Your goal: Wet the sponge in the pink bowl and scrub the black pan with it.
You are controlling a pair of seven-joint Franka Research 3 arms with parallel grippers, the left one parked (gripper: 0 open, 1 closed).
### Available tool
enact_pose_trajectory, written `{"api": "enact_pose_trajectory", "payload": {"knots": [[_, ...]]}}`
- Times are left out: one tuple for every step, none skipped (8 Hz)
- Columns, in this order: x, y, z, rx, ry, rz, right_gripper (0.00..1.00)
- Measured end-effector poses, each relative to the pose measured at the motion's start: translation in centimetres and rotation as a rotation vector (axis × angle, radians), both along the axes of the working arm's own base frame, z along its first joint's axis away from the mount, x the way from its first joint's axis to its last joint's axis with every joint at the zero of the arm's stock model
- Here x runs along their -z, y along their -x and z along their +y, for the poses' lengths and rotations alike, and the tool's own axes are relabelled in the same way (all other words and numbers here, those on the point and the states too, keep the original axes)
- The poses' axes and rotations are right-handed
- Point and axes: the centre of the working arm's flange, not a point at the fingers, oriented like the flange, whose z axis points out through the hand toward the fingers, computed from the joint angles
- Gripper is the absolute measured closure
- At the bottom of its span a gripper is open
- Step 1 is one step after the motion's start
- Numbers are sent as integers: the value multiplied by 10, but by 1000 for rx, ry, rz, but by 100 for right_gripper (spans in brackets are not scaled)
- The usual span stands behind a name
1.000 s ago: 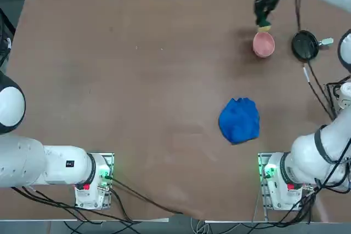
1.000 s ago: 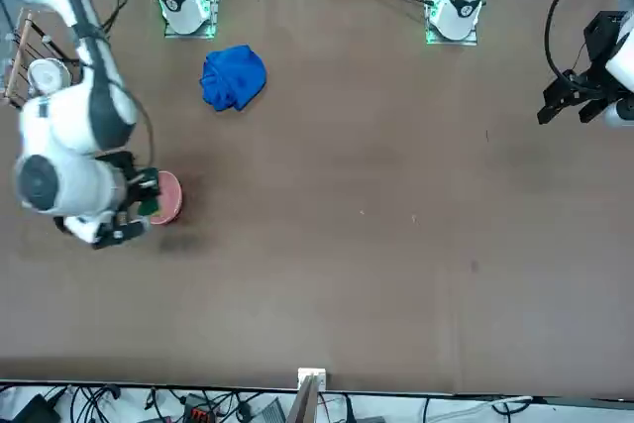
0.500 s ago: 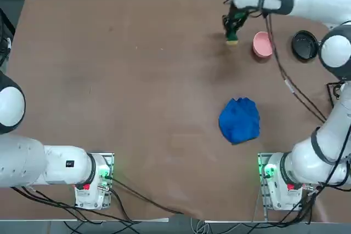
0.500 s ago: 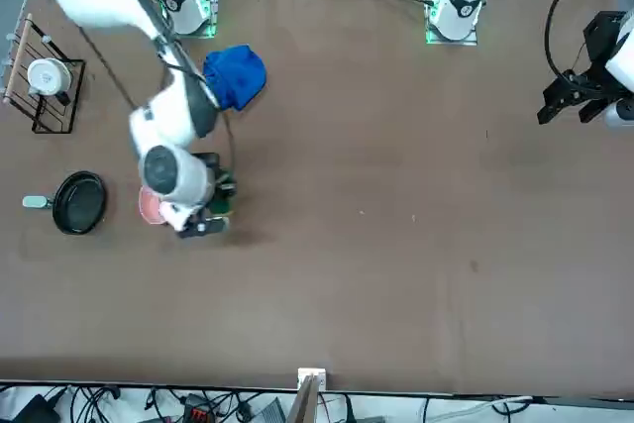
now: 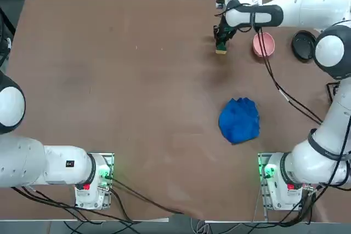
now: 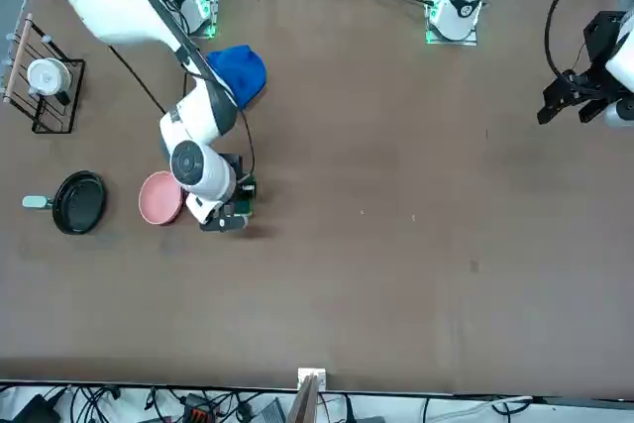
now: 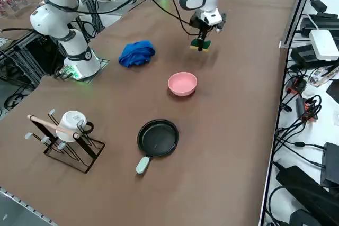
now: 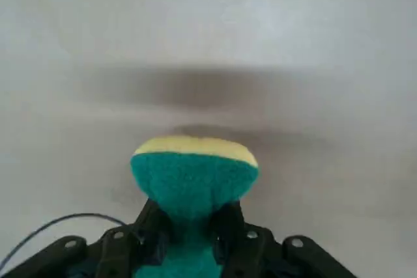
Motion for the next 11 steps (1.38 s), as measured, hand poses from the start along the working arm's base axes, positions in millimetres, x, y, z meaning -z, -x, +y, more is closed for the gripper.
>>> {"api": "enact_pose_trajectory", "payload": {"knots": [[6, 1, 2, -24, 21, -16, 64], [13, 1, 1, -50, 46, -28, 64], [22, 1, -1, -71, 64, -34, 64], [30, 2, -1, -83, 71, -35, 64], [36, 3, -1, -85, 69, -31, 64], [40, 3, -1, -85, 66, -26, 64], [42, 4, 0, -85, 65, -24, 63], [42, 4, 0, -85, 64, -24, 63], [42, 4, 0, -85, 61, -27, 58], [42, 3, 1, -84, 56, -32, 48], [42, 3, 1, -83, 54, -35, 32]]}}
